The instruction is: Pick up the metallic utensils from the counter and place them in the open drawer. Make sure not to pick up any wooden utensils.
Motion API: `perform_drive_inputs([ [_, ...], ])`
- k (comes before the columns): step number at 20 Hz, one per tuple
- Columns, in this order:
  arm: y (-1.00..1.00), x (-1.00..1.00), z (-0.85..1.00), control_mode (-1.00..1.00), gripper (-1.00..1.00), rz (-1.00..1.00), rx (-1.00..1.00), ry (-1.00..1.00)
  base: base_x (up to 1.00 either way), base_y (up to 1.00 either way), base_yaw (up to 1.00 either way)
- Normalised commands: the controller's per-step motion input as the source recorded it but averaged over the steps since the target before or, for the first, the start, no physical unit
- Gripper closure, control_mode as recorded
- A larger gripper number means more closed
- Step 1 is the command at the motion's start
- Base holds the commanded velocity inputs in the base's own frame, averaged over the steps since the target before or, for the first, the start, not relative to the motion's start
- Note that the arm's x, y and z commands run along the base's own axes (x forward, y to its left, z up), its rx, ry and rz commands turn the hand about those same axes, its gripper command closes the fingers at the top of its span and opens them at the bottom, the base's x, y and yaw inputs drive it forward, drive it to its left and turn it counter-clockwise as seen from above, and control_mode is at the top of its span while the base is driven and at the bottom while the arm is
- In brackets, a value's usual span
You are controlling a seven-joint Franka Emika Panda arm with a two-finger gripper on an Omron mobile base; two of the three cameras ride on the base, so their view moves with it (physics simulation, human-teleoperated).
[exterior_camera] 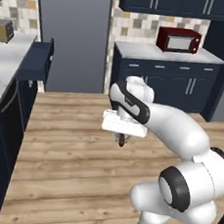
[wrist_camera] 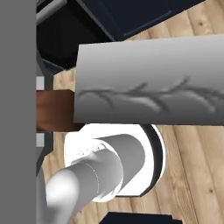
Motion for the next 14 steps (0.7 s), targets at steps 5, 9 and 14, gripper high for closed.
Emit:
perform_drive_inputs([
  [5, 0.0, 0.0, 0.0, 1.0, 1.0, 0.0, 0.0, 0.0, 1.0, 0.39, -0.19],
  [9, 0.0, 0.0, 0.0, 1.0, 1.0, 0.0, 0.0, 0.0, 1.0, 0.44, -0.07],
  [14, 0.0, 0.0, 0.0, 1.0, 1.0, 0.0, 0.0, 0.0, 1.0, 0.05, 0.0],
])
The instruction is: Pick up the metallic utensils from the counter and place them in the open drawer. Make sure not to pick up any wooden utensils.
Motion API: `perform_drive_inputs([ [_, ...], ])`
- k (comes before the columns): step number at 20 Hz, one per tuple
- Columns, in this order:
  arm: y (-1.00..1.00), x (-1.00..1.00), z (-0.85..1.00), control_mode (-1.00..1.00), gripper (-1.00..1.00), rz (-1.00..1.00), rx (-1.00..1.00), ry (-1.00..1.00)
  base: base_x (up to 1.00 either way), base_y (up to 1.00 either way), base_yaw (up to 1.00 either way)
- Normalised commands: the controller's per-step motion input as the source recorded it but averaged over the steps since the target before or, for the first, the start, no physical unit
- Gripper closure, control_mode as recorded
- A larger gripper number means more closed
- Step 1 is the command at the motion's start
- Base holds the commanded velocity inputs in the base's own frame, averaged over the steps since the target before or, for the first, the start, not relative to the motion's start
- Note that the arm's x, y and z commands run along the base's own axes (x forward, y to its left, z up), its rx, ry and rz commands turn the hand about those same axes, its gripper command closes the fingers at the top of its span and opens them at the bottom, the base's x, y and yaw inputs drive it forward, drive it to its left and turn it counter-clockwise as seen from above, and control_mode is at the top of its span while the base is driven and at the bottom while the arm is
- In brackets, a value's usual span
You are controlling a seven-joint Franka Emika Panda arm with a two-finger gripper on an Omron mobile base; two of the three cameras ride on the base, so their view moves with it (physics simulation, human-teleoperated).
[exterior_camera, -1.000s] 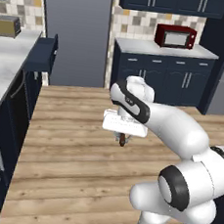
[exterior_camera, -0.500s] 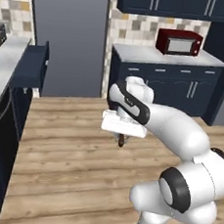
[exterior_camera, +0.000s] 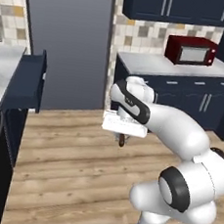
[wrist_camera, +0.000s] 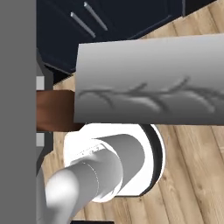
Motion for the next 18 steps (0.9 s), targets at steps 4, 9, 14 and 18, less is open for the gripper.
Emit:
perform_drive_inputs([
  [4, 0.0, 0.0, 0.0, 1.0, 1.0, 0.0, 0.0, 0.0, 1.0, 0.06, 0.0],
  [9, 0.0, 0.0, 0.0, 1.0, 1.0, 0.0, 0.0, 0.0, 1.0, 0.52, 0.04],
  [14, 0.0, 0.0, 0.0, 1.0, 1.0, 0.0, 0.0, 0.0, 1.0, 0.45, 0.06],
  [18, 0.0, 0.0, 0.0, 1.0, 1.0, 0.0, 0.0, 0.0, 1.0, 0.35, 0.07],
])
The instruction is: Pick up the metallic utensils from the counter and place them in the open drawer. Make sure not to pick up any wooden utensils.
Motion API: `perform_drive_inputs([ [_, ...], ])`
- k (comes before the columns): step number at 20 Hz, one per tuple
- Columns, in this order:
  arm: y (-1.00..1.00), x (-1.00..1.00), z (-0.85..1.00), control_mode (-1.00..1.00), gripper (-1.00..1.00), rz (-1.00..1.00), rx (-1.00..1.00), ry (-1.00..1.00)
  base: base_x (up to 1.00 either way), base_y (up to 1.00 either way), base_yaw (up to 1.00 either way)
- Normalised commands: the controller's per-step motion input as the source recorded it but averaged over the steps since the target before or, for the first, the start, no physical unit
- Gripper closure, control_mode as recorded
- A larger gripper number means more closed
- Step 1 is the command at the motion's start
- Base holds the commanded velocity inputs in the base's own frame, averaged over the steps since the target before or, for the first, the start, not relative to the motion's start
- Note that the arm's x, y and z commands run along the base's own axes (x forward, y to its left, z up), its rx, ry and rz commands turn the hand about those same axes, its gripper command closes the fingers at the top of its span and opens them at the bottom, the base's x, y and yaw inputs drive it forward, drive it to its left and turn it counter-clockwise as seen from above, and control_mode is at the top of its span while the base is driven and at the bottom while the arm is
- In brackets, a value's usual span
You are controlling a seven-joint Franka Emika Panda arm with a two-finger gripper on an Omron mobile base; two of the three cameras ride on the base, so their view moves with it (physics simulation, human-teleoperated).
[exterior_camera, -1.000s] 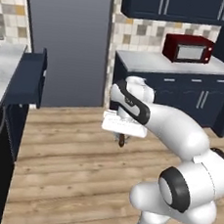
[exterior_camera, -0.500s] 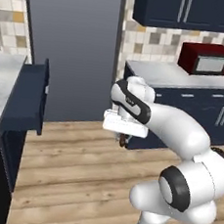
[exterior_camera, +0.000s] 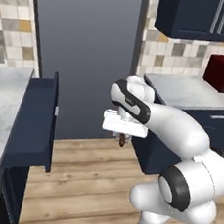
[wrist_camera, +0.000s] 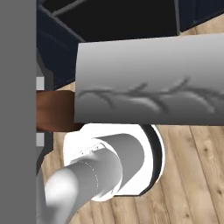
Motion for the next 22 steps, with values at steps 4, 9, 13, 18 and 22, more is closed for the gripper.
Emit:
perform_drive_inputs([
  [4, 0.0, 0.0, 0.0, 1.0, 1.0, 0.0, 0.0, 0.0, 0.66, 0.22, 0.04],
  [9, 0.0, 0.0, 0.0, 1.0, 1.0, 0.0, 0.0, 0.0, 0.21, 0.02, 0.09],
  [13, 0.0, 0.0, 0.0, 1.0, 1.0, 0.0, 0.0, 0.0, 0.0, 0.09, 0.2],
  [18, 0.0, 0.0, 0.0, 1.0, 1.0, 0.0, 0.0, 0.0, -0.13, 0.21, 0.22],
  [22, 0.0, 0.0, 0.0, 1.0, 1.0, 0.0, 0.0, 0.0, 0.0, 0.48, 0.28],
])
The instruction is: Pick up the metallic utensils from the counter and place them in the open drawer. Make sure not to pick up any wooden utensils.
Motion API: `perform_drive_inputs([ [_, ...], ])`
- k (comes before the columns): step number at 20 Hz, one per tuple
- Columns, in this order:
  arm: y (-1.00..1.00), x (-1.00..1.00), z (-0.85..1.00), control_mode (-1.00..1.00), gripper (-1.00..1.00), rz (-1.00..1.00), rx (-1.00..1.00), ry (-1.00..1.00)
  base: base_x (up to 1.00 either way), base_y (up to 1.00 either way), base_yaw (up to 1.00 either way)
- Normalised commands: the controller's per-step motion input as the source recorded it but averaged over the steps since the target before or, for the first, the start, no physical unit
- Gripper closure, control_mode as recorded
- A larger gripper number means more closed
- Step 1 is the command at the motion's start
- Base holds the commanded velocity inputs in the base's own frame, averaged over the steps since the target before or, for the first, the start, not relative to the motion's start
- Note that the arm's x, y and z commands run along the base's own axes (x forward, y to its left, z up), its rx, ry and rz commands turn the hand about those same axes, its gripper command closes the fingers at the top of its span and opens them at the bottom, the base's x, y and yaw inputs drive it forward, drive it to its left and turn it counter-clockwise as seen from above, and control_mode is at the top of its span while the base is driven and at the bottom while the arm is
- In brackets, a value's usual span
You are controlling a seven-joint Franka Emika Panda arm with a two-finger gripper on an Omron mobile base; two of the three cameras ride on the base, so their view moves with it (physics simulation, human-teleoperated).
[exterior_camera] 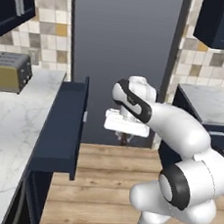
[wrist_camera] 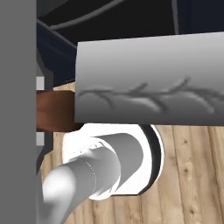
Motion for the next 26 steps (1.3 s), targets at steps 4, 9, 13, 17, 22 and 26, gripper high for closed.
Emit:
perform_drive_inputs([
  [4, 0.57, 0.28, 0.06, -1.0, 1.0, 0.17, -0.18, -0.22, 0.0, 0.0, 0.0],
  [9, 0.35, 0.69, 0.03, -1.0, 1.0, 0.09, -0.1, -0.1, 0.0, 0.0, 0.0],
  [13, 0.17, 0.94, 0.0, -1.0, 1.0, 0.34, 0.0, 0.0, 0.0, 0.0, 0.0],
  [17, 0.25, 0.7, 0.0, -1.0, 1.0, 0.02, 0.0, 0.0, 0.0, 0.0, 0.0],
  [22, 0.59, 0.58, 0.03, -1.0, 1.0, -0.12, 0.0, 0.0, 0.0, 0.0, 0.0],
  [26, 0.47, 0.53, -0.1, -1.0, 1.0, -0.23, 0.0, 0.0, 0.0, 0.0, 0.0],
])
